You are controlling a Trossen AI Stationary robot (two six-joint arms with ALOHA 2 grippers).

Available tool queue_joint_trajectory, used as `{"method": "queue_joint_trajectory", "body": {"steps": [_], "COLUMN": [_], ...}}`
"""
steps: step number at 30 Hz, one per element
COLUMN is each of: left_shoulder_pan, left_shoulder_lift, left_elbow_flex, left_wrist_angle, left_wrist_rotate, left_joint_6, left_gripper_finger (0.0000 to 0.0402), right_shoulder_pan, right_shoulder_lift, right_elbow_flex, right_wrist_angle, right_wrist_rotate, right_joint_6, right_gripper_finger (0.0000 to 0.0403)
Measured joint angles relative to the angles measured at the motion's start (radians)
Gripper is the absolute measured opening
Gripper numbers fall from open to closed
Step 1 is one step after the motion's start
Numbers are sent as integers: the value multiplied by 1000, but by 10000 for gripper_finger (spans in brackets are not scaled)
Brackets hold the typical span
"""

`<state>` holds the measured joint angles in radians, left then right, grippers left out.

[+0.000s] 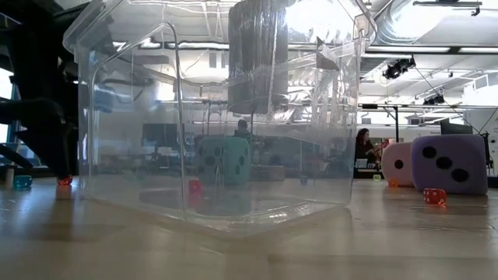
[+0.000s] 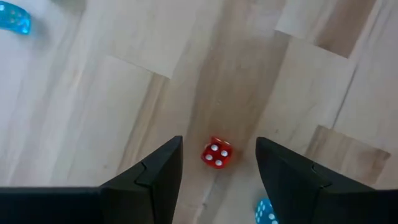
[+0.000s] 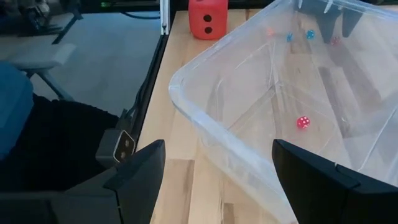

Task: Pick & Place Dice
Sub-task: Put the small red dice into the transparent bin

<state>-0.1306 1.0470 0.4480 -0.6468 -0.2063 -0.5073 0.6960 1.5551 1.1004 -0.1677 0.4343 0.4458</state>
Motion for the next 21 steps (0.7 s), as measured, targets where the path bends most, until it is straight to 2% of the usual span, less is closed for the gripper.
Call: {"method": "queue_joint_trajectory", "body": {"steps": [2, 5, 7, 12, 21], "left_shoulder_pan": [10, 35, 58, 108, 148], "left_shoulder_lift": [0, 0, 0, 0, 0], "left_elbow_flex": [0, 0, 0, 0, 0], "left_wrist_angle": [0, 0, -2, -7, -26], "left_wrist_rotate": [-2, 4, 10, 94, 181], "left_joint_6": [-37, -190, -238, -251, -279], "left_gripper_finger": [193, 193, 193, 193, 193], "right_shoulder_pan": [0, 1, 8, 20, 18], "right_shoulder_lift": [0, 0, 0, 0, 12], "right_elbow_flex": [0, 0, 0, 0, 0], "right_wrist_angle": [-1, 0, -1, -1, 3], "right_wrist_rotate": [0, 0, 3, 4, 11], "right_joint_6": [20, 54, 56, 49, 49], "right_gripper_finger": [286, 286, 286, 286, 286]}}
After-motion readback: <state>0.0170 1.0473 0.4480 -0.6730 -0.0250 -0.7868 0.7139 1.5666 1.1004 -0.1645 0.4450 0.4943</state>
